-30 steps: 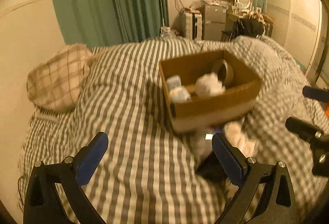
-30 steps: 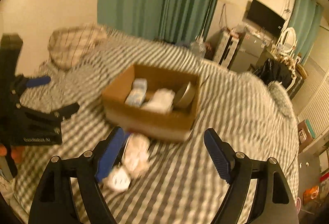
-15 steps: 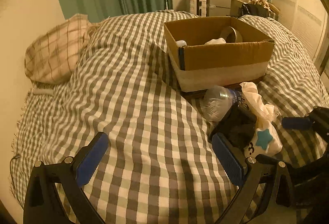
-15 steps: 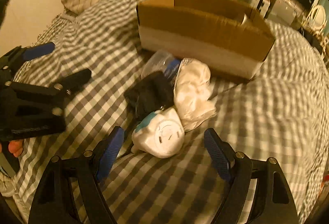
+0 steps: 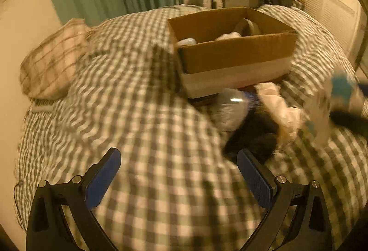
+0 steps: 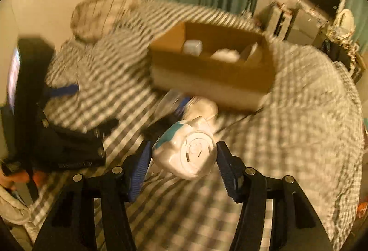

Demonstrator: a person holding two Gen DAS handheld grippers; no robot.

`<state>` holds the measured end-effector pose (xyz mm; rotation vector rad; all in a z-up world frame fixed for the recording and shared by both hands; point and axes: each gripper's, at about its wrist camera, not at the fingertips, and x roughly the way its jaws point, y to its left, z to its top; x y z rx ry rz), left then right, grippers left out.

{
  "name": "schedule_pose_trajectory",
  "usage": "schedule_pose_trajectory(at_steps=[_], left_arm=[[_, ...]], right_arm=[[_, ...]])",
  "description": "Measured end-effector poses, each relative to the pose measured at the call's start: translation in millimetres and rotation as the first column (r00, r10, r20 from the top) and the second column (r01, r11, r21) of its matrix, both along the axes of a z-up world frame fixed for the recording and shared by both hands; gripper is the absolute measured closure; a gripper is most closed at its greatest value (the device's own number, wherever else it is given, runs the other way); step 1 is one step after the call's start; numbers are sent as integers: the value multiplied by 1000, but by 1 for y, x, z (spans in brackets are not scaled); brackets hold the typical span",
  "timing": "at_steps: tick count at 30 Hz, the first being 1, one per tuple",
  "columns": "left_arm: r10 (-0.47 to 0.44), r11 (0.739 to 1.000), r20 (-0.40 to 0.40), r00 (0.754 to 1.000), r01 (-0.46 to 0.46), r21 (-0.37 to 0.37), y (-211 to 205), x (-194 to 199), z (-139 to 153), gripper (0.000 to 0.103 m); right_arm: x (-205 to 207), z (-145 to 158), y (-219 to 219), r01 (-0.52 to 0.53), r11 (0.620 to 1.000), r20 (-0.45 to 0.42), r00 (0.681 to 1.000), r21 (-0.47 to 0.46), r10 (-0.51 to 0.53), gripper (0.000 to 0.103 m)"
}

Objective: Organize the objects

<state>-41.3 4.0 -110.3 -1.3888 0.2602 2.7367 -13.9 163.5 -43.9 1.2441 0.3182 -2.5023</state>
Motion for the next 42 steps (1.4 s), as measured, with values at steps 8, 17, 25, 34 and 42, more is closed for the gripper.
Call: schedule_pose_trajectory(at_steps=[8,17,25,34,42], left_arm=[[-132,991,77,988,131,14,53,-10,-21,0],[-156,988,169,973,153,28,64,-29,-53,11],[-214,973,204,955,190,128,59,-29,-54,46],[-177,974,159,971,150,170,33,-9,-26,52],[-159,972,121,980,134,194,20,-5,-4,92]], right_arm=[[-20,12,41,106,994,-47,993,18,-105,46],[-33,-17,50,115,993,10,993,-3,-115,46],[-33,-18,52,125,992,18,992,-6,-125,47],[-21,-1,48,131,991,-7,991,7,-131,47],[-6,20,38,125,992,-54,991,23,-124,50]])
